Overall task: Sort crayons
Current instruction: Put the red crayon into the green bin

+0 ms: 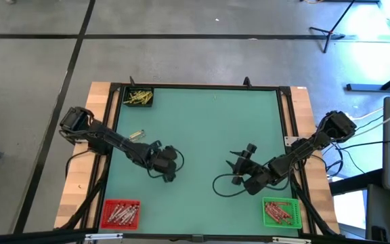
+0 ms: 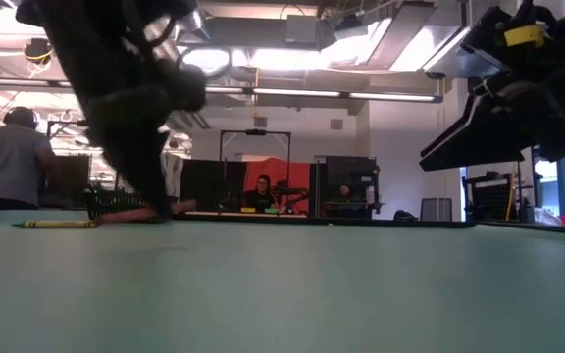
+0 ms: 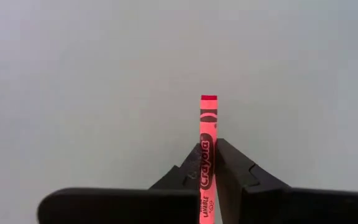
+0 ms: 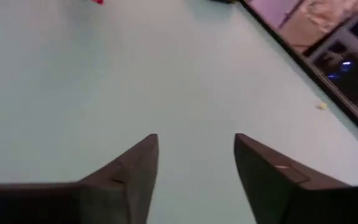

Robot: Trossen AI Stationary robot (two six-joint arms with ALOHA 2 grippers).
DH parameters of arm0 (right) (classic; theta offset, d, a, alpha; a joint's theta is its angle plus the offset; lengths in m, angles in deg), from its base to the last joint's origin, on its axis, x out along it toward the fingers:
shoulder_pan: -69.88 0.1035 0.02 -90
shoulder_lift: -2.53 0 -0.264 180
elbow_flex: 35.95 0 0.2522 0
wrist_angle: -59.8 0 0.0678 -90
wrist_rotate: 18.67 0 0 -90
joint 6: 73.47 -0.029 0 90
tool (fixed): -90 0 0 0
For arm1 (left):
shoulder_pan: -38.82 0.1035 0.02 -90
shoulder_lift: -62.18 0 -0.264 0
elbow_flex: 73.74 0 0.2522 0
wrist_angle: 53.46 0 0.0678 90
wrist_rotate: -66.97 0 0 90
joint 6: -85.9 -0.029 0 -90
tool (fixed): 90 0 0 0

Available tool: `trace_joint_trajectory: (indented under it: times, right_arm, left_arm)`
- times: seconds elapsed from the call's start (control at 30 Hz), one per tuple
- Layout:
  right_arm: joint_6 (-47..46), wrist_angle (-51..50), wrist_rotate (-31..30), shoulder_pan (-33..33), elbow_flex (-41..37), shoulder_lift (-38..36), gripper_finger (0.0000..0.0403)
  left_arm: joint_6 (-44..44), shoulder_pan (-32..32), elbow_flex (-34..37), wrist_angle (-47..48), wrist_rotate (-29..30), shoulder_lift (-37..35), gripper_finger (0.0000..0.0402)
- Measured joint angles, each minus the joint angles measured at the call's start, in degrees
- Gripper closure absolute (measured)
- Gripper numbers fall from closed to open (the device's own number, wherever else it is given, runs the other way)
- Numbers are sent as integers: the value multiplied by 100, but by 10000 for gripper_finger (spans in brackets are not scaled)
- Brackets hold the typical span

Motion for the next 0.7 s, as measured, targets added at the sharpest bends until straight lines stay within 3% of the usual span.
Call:
trace_joint_trajectory:
  times: [0.23,0.43,0.7]
  right_arm:
    - [669,641,284,0,0,0,137]
    - [931,921,538,0,0,0,143]
    - [1621,2035,802,-113,0,110,159]
  left_arm:
    - [-1649,-234,214,-2509,324,0,391]
    - [-3232,-168,814,-5171,341,-7,391]
    - [-4236,19,1398,-7685,-133,126,391]
